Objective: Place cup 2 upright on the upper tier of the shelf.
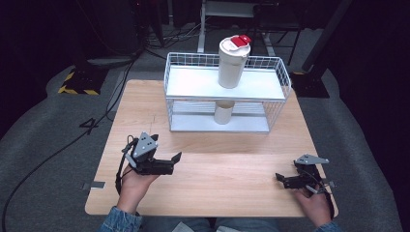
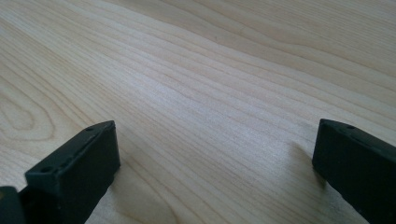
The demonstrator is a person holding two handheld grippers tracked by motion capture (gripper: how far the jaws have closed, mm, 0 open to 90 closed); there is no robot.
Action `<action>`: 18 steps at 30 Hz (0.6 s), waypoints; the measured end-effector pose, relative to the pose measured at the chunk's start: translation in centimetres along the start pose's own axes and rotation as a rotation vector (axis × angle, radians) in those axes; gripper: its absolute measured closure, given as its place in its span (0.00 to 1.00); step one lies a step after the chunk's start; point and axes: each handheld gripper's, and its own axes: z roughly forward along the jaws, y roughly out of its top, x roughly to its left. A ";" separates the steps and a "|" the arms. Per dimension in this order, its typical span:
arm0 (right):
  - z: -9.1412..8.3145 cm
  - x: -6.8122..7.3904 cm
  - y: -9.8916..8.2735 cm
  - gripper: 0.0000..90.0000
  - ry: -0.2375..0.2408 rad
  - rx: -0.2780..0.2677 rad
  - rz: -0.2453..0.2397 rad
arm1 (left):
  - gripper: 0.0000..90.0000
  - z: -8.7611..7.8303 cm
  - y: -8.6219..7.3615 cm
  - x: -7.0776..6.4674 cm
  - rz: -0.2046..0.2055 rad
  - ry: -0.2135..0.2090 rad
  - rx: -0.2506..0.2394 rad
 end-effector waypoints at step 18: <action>0.0 0.0 0.0 0.01 0.002 0.001 0.000 | 0.03 1.5 -6.9 2.2 -0.052 0.055 0.145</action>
